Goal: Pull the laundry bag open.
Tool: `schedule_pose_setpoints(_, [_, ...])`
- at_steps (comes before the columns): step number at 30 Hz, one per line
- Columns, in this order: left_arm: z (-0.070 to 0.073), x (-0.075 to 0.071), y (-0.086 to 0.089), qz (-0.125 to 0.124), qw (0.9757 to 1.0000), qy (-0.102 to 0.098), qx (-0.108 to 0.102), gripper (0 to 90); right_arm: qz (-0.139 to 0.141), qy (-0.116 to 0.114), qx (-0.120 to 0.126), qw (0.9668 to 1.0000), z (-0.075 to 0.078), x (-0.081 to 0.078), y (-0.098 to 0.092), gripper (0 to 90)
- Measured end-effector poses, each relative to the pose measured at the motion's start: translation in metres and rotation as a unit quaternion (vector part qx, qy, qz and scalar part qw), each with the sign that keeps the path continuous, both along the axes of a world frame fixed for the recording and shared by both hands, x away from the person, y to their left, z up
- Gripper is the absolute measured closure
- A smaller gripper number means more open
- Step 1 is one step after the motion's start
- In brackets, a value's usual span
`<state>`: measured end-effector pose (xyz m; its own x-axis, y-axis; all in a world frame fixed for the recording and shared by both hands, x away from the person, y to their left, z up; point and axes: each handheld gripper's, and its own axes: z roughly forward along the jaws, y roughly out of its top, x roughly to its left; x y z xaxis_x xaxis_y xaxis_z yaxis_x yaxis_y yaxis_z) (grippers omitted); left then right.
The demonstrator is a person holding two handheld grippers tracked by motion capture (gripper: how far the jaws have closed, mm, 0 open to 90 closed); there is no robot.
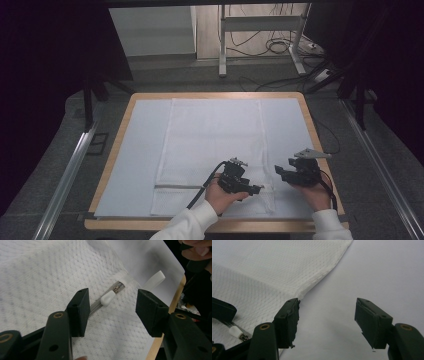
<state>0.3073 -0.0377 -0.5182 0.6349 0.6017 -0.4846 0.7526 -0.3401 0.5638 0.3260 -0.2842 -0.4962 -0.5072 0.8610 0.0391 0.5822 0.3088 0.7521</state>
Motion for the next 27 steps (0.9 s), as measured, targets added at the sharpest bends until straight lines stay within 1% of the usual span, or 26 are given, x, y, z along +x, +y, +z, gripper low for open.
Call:
schedule_pose_setpoints(2, [-0.001,0.0003,-0.001,-0.002,1.0,0.006,-0.004,45.3,0.0,0.0,-0.002,1.0,-0.0001,0.0,0.0001,35.4])
schedule_pose_setpoints(6, [-0.0017,0.0002,-0.0027,-0.002,0.9999,0.009,-0.006,47.1,0.0,0.0,-0.003,1.0,-0.0004,0.0002,0.0001,35.4])
schedule_pose_setpoints(13, [-0.0031,0.0011,-0.0044,-0.002,0.9999,0.009,-0.005,50.8,0.001,0.001,-0.006,1.0,-0.0007,0.0001,0.0006,35.3])
schedule_pose_setpoints(17, [-0.0042,0.0017,-0.0058,-0.005,0.9999,0.012,-0.009,55.7,0.0,0.0,-0.007,1.0,-0.0008,0.0002,0.0005,35.3])
schedule_pose_setpoints(27, [-0.006,0.0015,-0.0078,-0.004,1.0,0.008,-0.005,59.2,-0.003,-0.001,-0.009,1.0,-0.0007,0.0002,0.0004,35.3])
